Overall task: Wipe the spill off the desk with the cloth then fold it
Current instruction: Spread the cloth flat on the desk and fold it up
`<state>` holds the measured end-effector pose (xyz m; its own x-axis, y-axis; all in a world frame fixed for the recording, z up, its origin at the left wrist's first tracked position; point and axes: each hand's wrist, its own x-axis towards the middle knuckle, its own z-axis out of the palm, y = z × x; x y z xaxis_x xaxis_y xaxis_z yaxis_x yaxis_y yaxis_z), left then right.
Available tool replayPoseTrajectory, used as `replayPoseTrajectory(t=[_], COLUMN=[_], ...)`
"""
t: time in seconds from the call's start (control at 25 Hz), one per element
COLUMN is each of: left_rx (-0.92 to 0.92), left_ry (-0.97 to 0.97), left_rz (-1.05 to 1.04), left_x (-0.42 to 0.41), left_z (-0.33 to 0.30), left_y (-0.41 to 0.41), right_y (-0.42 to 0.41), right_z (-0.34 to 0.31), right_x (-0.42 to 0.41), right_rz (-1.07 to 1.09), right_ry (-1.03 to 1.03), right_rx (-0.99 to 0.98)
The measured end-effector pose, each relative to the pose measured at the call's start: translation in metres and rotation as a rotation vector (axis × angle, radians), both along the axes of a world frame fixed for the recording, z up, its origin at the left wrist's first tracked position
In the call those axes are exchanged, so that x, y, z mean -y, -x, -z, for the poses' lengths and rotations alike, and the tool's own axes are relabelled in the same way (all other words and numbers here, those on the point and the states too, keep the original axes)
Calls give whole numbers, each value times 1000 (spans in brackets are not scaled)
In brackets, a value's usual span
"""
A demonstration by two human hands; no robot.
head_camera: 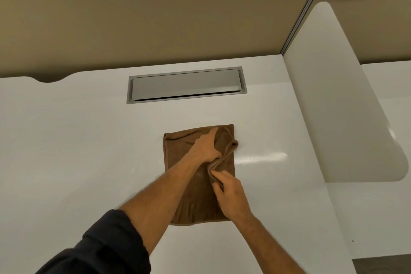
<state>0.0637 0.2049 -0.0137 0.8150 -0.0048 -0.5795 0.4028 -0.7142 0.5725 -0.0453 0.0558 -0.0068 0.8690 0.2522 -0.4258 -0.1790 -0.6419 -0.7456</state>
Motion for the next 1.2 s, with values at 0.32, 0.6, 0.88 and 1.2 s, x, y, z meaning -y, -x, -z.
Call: replayPoseTrajectory(t=[0.32,0.6,0.88,1.2], left_rx=[73,237,434,380], left_ry=[25,-115,-84,-337], left_rz=[-317,-551,231,149], left_x=[-81,-101,-70,-64], left_z=[22,28,30,33], left_y=[33,75,211,223], right_y=[35,36,55,10], right_z=[1,13,33,10], right_x=[-57,-58,14,-5], right_rz=[-170,-128,34,536], right_ry=[-54,-63,330,-596], right_rx=[-55,-134,-161,-898])
